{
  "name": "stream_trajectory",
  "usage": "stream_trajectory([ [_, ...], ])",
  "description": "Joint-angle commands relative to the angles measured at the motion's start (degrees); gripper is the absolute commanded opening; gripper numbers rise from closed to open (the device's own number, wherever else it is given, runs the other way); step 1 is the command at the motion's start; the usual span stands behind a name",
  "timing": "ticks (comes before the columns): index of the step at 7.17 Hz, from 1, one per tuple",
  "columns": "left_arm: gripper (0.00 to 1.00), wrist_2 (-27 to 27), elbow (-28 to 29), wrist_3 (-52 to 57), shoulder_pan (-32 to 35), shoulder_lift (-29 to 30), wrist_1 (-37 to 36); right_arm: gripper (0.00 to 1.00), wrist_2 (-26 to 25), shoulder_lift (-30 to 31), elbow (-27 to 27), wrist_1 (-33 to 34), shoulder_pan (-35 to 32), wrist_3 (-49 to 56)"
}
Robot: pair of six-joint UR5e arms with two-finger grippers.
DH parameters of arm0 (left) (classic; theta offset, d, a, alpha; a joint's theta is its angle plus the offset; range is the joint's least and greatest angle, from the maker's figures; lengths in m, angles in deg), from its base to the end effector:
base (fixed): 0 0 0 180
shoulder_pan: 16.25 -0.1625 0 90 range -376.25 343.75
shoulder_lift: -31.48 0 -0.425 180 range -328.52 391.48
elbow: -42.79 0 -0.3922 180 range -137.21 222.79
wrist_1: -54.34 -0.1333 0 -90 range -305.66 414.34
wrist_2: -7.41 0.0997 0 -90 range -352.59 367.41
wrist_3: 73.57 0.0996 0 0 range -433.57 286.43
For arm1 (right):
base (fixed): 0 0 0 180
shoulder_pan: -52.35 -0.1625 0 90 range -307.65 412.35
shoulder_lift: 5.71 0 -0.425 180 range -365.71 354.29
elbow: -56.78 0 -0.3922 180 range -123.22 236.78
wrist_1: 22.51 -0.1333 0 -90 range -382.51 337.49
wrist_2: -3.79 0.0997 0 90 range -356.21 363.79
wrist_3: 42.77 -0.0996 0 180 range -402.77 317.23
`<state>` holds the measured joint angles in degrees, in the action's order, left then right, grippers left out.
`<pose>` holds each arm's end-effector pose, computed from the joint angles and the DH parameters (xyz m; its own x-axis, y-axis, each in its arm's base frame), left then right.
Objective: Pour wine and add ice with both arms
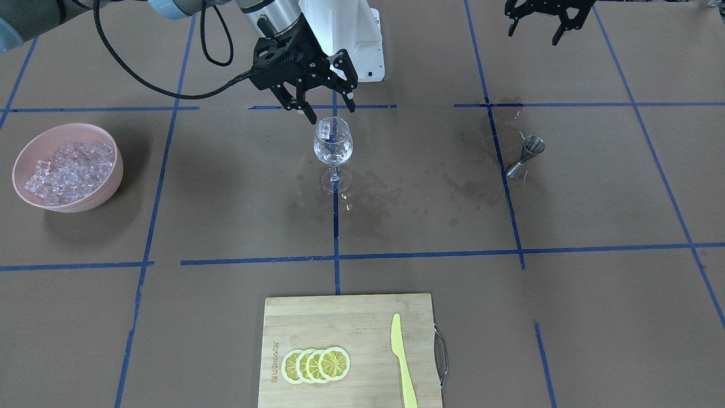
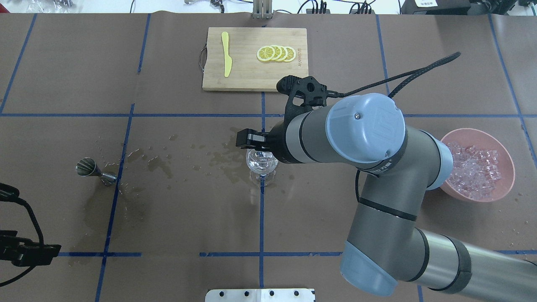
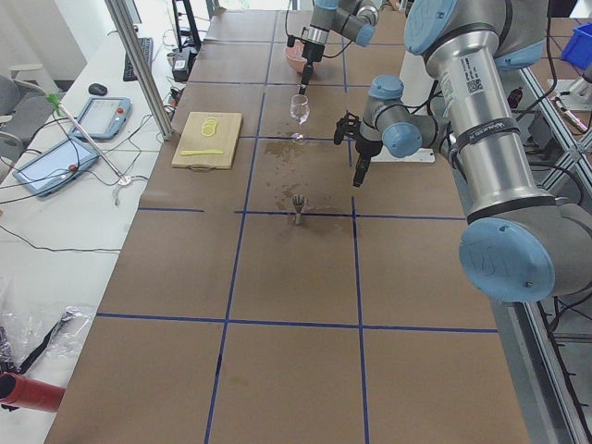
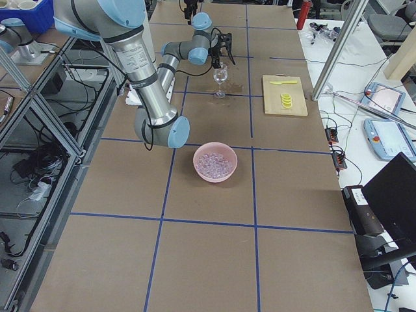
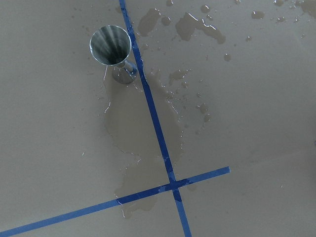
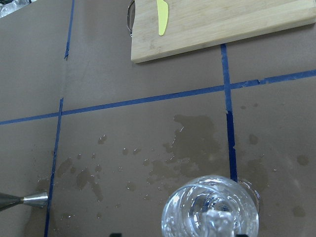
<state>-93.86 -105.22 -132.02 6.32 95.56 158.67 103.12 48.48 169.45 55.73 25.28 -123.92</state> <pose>0.2204 -0.2149 0.3315 0.6710 0.2768 -0.6878 -0.1237 0.9565 0.2642 -0.4631 -0.3682 0.1122 0.3456 0.0062 0.9383 -0.2632 0.9605 0.0906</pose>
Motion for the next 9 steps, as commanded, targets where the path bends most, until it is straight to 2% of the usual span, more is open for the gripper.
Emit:
stream_trajectory([
  [1,1.00,-0.07,0.09,0.09,0.37,0.00,0.00,0.83,-0.01,-0.49,-0.09,-0.01,0.08,-0.85],
  [3,1.00,-0.07,0.01,0.18,0.98,0.00,0.00,0.85,0.07,-1.19,-0.44,0.08,-0.01,-0.77],
  [4,1.00,-0.59,-0.08,1.84,2.29,0.00,0.00,0.96,0.25,-1.28,-0.36,0.08,-0.36,-0.77],
  [5,1.00,-2.68,0.00,6.64,6.74,0.09,0.00,0.99,0.60,-1.28,-0.01,0.16,-0.97,-0.77],
  [6,1.00,-3.84,0.61,9.47,9.22,0.18,-0.09,0.99,1.21,-1.19,0.78,1.64,-2.02,-0.77],
  [7,1.00,-4.02,0.45,11.59,10.20,1.39,-2.26,1.00,3.22,-1.19,3.14,6.88,-4.03,-0.25],
  [8,1.00,-4.20,0.18,15.52,14.65,6.28,-8.72,1.00,6.89,-0.93,3.51,8.06,-7.10,0.02],
  [9,1.00,-6.55,0.44,22.09,20.70,12.77,-17.58,1.00,11.02,-0.32,3.51,10.08,-10.78,1.50],
])
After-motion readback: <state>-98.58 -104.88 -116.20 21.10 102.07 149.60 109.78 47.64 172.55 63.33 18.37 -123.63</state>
